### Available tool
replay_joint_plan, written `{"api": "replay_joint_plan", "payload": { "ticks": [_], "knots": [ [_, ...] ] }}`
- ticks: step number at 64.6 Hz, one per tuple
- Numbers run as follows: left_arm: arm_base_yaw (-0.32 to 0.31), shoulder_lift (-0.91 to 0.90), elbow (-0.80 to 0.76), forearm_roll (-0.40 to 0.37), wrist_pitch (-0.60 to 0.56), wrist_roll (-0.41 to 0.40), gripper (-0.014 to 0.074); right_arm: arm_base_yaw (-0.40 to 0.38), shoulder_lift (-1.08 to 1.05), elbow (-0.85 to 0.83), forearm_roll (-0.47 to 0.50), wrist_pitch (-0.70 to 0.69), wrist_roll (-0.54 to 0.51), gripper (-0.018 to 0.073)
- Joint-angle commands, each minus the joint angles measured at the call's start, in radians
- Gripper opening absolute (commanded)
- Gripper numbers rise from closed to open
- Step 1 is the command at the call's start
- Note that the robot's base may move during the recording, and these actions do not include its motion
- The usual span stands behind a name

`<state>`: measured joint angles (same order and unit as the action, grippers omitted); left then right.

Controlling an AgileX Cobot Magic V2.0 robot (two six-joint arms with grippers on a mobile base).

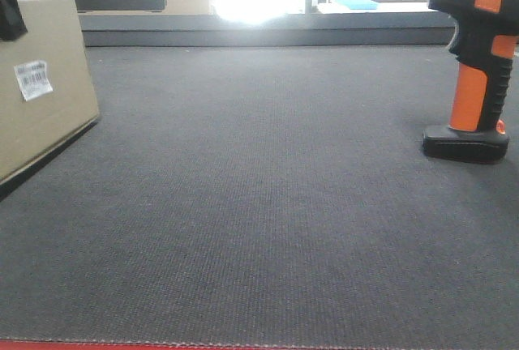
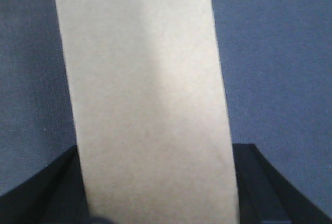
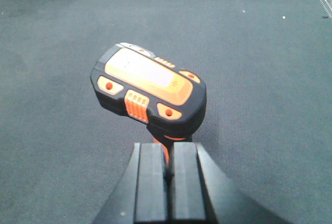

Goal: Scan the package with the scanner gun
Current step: 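Lower the box onto the table and release it with the left gripper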

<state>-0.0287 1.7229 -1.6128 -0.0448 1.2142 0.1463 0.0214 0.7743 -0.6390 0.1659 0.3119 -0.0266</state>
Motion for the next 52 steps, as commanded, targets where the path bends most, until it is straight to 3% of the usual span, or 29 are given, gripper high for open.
{"api": "replay_joint_plan", "payload": {
  "ticks": [1, 9, 15, 20, 29, 32, 43, 52],
  "knots": [
    [-0.008, 0.003, -0.008, 0.008, -0.021, -0.032, -0.0111, -0.005, -0.006, 0.003, -0.002, -0.004, -0.002, -0.0153],
    [-0.008, 0.004, -0.008, 0.01, -0.02, -0.05, -0.0094, -0.005, -0.006, 0.003, -0.002, -0.004, -0.002, -0.0153],
    [-0.008, 0.004, -0.008, 0.01, -0.009, -0.05, 0.0021, -0.005, -0.006, 0.003, -0.002, -0.004, -0.002, -0.0153],
    [-0.008, 0.004, -0.008, 0.01, 0.003, -0.05, 0.0181, -0.005, -0.006, 0.003, -0.002, -0.004, -0.002, -0.0153],
    [-0.008, 0.002, -0.008, 0.01, 0.007, -0.05, 0.0547, -0.005, -0.006, 0.003, -0.002, -0.006, -0.002, -0.0153],
    [-0.008, -0.005, -0.008, 0.01, 0.007, -0.053, 0.0625, -0.005, -0.006, 0.003, -0.002, -0.008, -0.002, -0.0153],
    [-0.008, -0.073, -0.008, 0.01, 0.007, -0.053, 0.0503, -0.005, -0.006, 0.003, -0.014, -0.01, -0.002, -0.0153],
    [-0.008, -0.167, -0.006, 0.003, 0.007, -0.053, 0.0467, -0.005, -0.006, 0.007, -0.034, -0.003, -0.002, -0.0153]
  ]
}}
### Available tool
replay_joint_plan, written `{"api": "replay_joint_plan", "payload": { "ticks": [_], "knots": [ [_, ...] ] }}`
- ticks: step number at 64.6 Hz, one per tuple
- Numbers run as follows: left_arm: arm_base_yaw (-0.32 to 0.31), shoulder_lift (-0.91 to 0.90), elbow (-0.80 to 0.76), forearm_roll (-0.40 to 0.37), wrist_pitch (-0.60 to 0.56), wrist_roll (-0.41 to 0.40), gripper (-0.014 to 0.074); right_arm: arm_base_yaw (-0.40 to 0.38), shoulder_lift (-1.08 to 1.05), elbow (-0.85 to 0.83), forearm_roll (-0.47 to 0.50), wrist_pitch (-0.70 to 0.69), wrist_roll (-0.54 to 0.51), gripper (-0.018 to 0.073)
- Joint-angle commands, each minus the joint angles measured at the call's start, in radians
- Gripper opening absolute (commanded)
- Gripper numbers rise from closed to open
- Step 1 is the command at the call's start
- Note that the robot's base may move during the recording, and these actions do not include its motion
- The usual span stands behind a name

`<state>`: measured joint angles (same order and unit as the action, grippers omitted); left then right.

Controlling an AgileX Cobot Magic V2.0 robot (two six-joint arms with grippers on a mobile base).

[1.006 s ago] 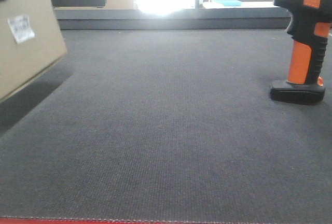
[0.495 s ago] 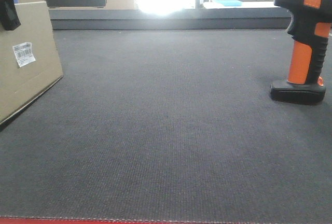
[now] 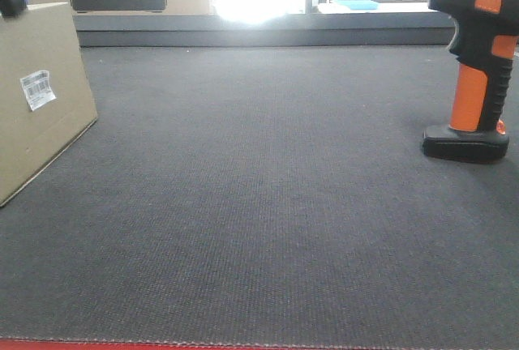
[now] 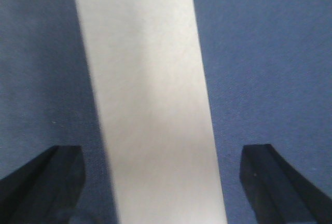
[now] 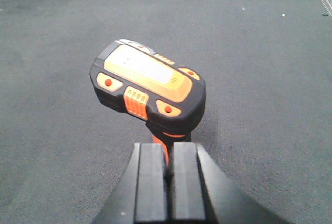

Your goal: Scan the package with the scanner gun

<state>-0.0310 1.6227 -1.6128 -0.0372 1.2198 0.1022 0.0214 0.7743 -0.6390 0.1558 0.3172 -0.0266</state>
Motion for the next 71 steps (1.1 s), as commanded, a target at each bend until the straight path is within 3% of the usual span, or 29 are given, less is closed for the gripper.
{"api": "replay_joint_plan", "payload": {
  "ticks": [1, 6, 13, 24, 31, 52, 71],
  "knots": [
    [-0.005, -0.082, -0.004, -0.004, 0.001, -0.009, 0.0461, -0.005, -0.008, 0.009, -0.028, -0.008, -0.002, -0.0153],
    [-0.005, -0.144, 0.023, -0.009, -0.02, -0.009, 0.0412, -0.005, -0.022, 0.04, -0.045, -0.029, -0.002, -0.0153],
    [-0.005, -0.26, 0.108, -0.011, -0.125, -0.009, 0.0267, -0.005, -0.066, 0.12, -0.049, -0.079, -0.002, -0.0153],
    [-0.005, -0.464, 0.345, -0.011, -0.326, -0.009, 0.0001, -0.005, -0.181, 0.244, -0.049, -0.122, -0.002, -0.0153],
    [-0.005, -0.586, 0.517, -0.011, -0.475, -0.009, -0.0112, -0.005, -0.266, 0.296, -0.049, -0.122, -0.002, -0.0153],
    [-0.005, -1.029, 1.015, -0.003, -0.93, -0.009, -0.0111, -0.005, -0.542, 0.333, -0.049, -0.085, -0.002, -0.0153],
    [-0.005, -1.277, 1.254, -0.003, -1.22, -0.009, -0.0111, -0.005, -0.587, 0.333, -0.049, -0.077, -0.002, -0.0153]
  ]
}}
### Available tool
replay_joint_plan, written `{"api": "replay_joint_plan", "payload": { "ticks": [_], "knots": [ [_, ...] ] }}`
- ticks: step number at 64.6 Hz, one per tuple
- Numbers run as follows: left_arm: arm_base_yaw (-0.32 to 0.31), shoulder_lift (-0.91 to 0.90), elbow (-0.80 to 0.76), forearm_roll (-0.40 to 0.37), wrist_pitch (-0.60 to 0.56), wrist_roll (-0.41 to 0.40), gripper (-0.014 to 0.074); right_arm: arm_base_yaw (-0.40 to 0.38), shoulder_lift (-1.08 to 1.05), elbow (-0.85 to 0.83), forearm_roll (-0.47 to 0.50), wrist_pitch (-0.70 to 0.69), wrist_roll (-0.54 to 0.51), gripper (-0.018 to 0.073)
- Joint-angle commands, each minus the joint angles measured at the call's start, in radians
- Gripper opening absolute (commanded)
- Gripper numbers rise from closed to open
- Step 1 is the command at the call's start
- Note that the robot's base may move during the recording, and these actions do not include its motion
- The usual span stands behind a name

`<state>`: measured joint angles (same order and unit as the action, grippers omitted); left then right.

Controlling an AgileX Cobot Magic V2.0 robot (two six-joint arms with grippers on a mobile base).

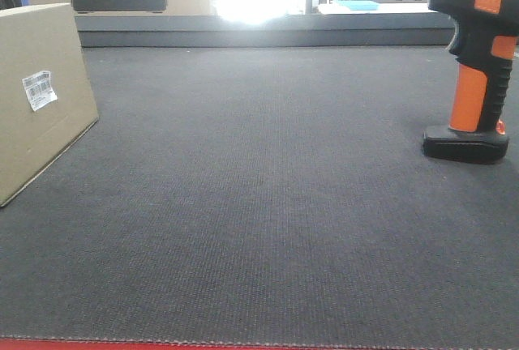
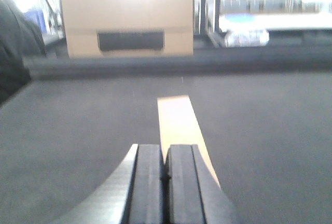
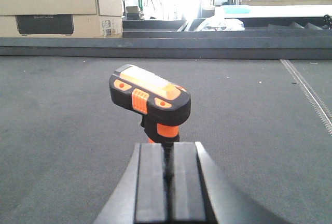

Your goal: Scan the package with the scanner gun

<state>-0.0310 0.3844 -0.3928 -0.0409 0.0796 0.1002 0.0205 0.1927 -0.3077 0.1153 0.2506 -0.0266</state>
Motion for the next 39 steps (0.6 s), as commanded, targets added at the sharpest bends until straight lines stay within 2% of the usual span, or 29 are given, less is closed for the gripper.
{"api": "replay_joint_plan", "payload": {
  "ticks": [1, 39],
  "knots": [
    [-0.005, -0.043, 0.04, 0.001, -0.08, -0.007, -0.0111, -0.004, -0.005, 0.001, -0.008, -0.011, -0.002, -0.0153],
    [-0.005, -0.053, 0.045, 0.001, -0.067, -0.007, -0.0111, -0.004, -0.005, 0.001, -0.008, -0.011, -0.002, -0.0153]
  ]
}}
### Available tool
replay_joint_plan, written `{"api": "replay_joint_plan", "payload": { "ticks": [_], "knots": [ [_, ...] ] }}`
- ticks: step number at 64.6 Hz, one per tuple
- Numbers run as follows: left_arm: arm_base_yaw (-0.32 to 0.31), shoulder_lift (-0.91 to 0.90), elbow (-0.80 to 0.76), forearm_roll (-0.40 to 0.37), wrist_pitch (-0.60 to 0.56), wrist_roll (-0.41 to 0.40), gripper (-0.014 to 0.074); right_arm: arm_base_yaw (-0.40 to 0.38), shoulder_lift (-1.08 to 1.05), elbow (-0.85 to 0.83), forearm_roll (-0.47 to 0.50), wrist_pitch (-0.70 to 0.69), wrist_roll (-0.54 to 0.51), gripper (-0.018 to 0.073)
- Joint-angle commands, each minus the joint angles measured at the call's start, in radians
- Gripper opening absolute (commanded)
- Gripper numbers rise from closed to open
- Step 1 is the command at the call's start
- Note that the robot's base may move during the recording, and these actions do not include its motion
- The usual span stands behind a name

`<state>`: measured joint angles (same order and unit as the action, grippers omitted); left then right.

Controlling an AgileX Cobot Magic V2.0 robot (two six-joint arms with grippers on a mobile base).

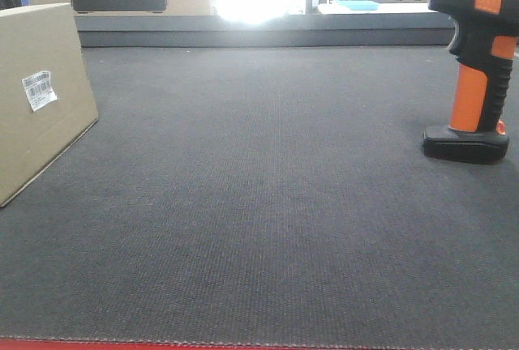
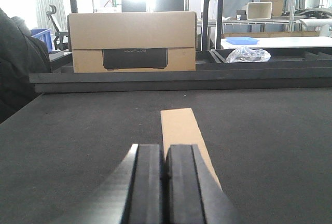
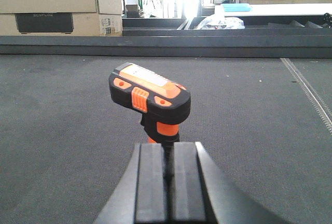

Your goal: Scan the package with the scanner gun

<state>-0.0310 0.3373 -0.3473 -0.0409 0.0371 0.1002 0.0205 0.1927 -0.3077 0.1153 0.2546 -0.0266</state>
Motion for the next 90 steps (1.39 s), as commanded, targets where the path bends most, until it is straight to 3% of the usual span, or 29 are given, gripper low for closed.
{"api": "replay_joint_plan", "payload": {
  "ticks": [1, 12, 20, 25, 41, 47, 49, 90],
  "knots": [
    [-0.005, -0.006, -0.001, 0.001, -0.024, -0.007, -0.0111, -0.004, -0.005, 0.001, -0.008, -0.015, -0.002, -0.0153],
    [-0.003, -0.006, 0.008, 0.002, -0.019, -0.007, -0.0111, -0.004, -0.005, 0.001, -0.008, -0.015, -0.002, -0.0153],
    [-0.003, -0.043, 0.041, 0.116, 0.047, -0.007, -0.0111, -0.004, -0.005, 0.001, -0.008, -0.015, -0.002, -0.0153],
    [-0.003, -0.1, 0.082, 0.116, 0.094, -0.056, -0.0111, -0.004, -0.005, 0.001, -0.008, -0.015, -0.002, -0.0153],
    [-0.003, -0.337, 0.287, 0.063, 0.103, -0.06, -0.0111, -0.004, -0.005, 0.001, -0.008, -0.015, -0.002, -0.0153],
    [-0.003, -0.337, 0.347, 0.063, 0.036, -0.06, -0.0111, -0.004, -0.005, 0.001, -0.008, -0.015, -0.002, -0.0153],
    [-0.003, -0.337, 0.347, 0.063, -0.001, -0.06, -0.0111, -0.004, -0.006, 0.001, -0.008, -0.017, -0.002, -0.0153],
    [-0.003, -0.337, 0.347, 0.063, -0.005, -0.06, -0.0111, -0.004, -0.006, 0.001, -0.008, -0.017, -0.002, -0.0153]
  ]
}}
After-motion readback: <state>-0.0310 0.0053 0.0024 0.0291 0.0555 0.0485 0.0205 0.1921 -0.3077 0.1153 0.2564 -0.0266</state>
